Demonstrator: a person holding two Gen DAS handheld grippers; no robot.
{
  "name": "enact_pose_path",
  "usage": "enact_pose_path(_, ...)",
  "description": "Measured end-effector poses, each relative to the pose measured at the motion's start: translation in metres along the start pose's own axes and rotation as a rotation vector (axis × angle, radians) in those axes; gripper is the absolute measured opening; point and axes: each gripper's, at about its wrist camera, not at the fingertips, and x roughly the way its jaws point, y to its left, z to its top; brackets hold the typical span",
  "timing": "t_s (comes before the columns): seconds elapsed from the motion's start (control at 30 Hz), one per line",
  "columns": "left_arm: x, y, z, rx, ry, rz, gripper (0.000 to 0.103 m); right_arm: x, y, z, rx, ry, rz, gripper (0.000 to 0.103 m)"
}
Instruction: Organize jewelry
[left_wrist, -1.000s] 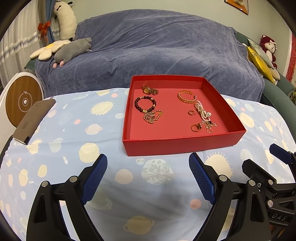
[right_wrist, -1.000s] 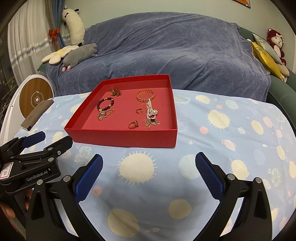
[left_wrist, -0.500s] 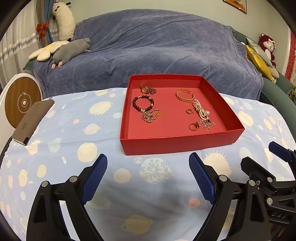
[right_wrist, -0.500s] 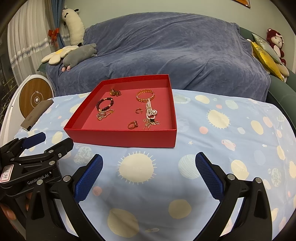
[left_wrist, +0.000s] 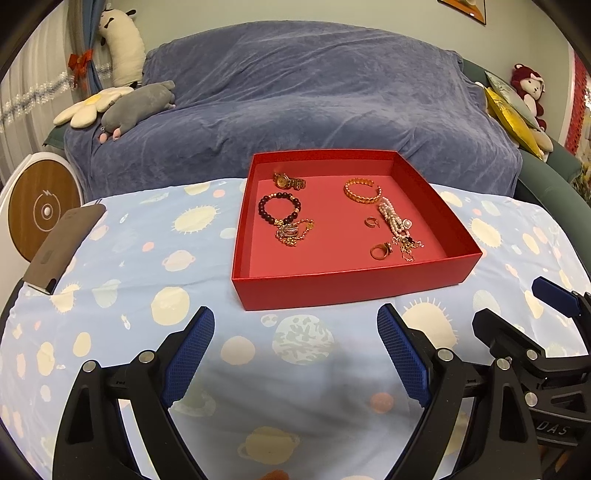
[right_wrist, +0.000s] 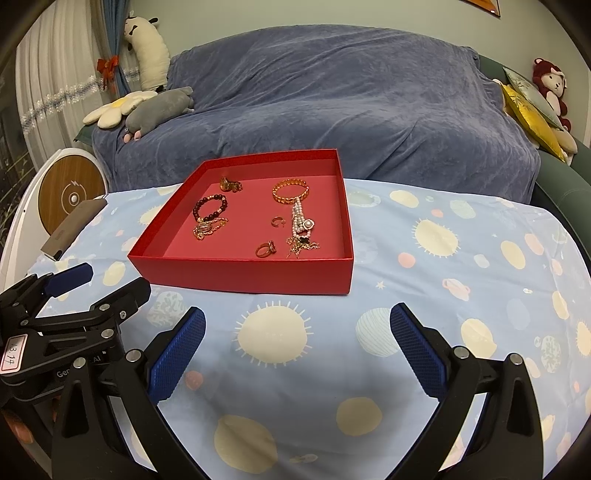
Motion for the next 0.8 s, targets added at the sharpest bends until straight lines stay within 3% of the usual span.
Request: enact_pose_path(0.8,-0.0072,-0.0016,0.0011,0.008,-0.034,0.037,0.087,-0.0025,-0.0012,0.0034,0.006,-0.007,0.002,0.098)
